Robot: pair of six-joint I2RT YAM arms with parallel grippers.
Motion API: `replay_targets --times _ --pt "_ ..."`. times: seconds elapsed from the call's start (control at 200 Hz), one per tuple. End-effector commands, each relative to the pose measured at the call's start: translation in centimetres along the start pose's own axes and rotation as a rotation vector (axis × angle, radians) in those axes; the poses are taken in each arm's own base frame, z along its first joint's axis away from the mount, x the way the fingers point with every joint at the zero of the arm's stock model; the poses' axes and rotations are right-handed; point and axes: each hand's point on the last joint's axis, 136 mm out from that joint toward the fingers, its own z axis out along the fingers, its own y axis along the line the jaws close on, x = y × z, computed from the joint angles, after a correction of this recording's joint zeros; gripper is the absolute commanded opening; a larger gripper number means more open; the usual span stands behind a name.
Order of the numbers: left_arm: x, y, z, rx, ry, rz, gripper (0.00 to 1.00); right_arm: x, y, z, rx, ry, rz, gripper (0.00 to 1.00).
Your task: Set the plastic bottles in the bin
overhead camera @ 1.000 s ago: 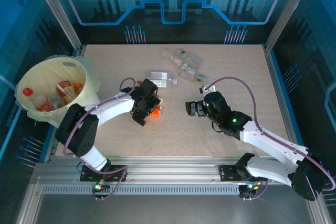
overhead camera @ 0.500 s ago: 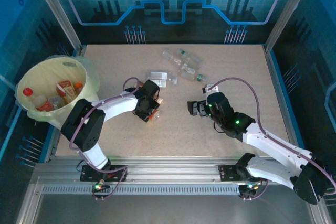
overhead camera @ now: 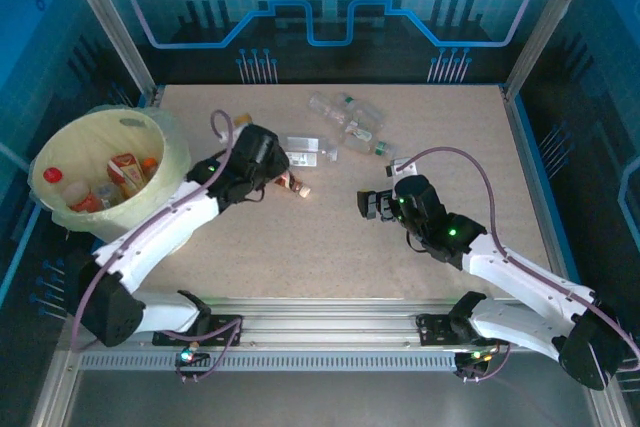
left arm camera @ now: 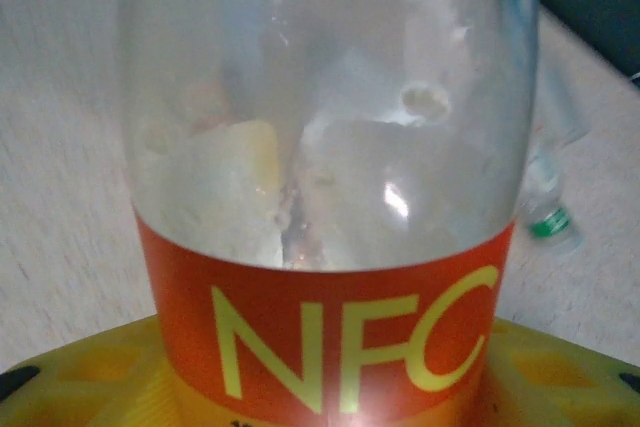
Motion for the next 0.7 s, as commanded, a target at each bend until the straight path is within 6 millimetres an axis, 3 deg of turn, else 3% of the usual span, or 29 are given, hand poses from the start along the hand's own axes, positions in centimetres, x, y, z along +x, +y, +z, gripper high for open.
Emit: replay_targets --times 0.0,0.125,0.23,0.345,0.5,0.695 --pt "-7.2 0.8 -6.1 -0.108 -0.253 0.259 0.57 -1.0 0.1 0.0 -0.008 -0.030 0.008 1.00" --pt "-12.6 1.0 -10.7 -0.189 -0.419 0.386 0.57 -1.2 0.2 0.2 -0.014 -0.031 0.009 1.00" --pt "-16.8 3.2 -14.2 -0.348 -0.528 0.429 0.57 -1.4 0.5 0.3 -0.022 -0.026 0.004 1.00" --pt "-19.9 6.4 -16.5 -0.466 -0.592 0.398 0.57 -1.4 0.7 0.6 -0.025 -0.022 0.002 1.00" --pt "-22.5 10.8 -18.7 -0.576 -0.669 0.314 0.57 -1.8 1.1 0.9 -0.037 -0.014 -0.002 1.00" --pt "-23.6 15.8 -18.8 -0.706 -0.652 0.224 0.58 -1.9 1.5 1.3 -0.044 -0.009 -0.004 1.00"
